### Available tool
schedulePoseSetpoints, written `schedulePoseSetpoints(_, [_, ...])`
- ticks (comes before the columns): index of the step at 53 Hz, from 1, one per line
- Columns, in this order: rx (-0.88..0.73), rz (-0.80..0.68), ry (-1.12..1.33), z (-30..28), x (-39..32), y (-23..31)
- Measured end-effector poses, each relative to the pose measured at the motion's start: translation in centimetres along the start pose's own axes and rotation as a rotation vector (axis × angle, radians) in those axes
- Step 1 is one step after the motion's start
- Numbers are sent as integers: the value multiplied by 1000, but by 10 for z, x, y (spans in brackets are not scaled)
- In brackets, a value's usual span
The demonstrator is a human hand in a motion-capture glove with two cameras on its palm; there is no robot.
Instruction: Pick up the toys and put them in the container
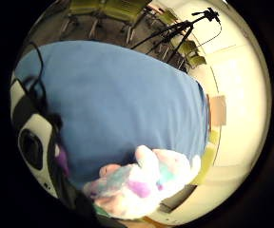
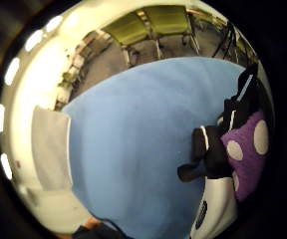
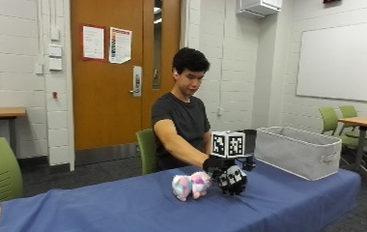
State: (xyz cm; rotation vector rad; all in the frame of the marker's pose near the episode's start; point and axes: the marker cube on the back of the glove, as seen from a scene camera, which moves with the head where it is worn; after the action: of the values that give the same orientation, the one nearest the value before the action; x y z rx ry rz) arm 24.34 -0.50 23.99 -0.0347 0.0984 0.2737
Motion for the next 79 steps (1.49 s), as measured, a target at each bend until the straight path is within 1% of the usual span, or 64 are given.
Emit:
schedulePoseSetpoints(4, [-24, -9, -15, -9, -3, -1])
schedulePoseSetpoints(9, [-18, -23, -53, -30, -10, -2])
schedulePoseSetpoints(19, [48, -72, -79, -111, -43, -11])
schedulePoseSetpoints(24, [86, -107, -74, -153, -68, -16])
schedulePoseSetpoints(31, [134, -158, -63, -199, -105, -21])
schedulePoseSetpoints(38, [196, -221, -68, -250, -169, -18])
schedulePoseSetpoints(42, [225, -289, -86, -276, -208, -10])
schedulePoseSetpoints(43, [226, -324, -106, -280, -214, -7])
schedulePoseSetpoints(46, [232, -515, -209, -297, -239, 6])
schedulePoseSetpoints(47, [238, -550, -223, -304, -251, 9])
schedulePoseSetpoints(48, [246, -541, -215, -310, -262, 9])
schedulePoseSetpoints(51, [271, -423, -144, -321, -296, 6])
schedulePoseSetpoints(52, [276, -424, -148, -326, -311, 8])
schedulePoseSetpoints(54, [276, -472, -198, -336, -341, 17])
schedulePoseSetpoints(59, [248, -510, -259, -344, -402, 31])
schedulePoseSetpoints(63, [240, -615, -239, -337, -446, 43])
schedulePoseSetpoints(65, [250, -695, -203, -329, -445, 38])
schedulePoseSetpoints(68, [266, -762, -160, -311, -412, 11])
schedulePoseSetpoints(72, [218, -777, -279, -308, -419, 12])
schedulePoseSetpoints(76, [217, -761, -195, -296, -425, 8])
schedulePoseSetpoints(79, [183, -714, -214, -291, -433, 10])
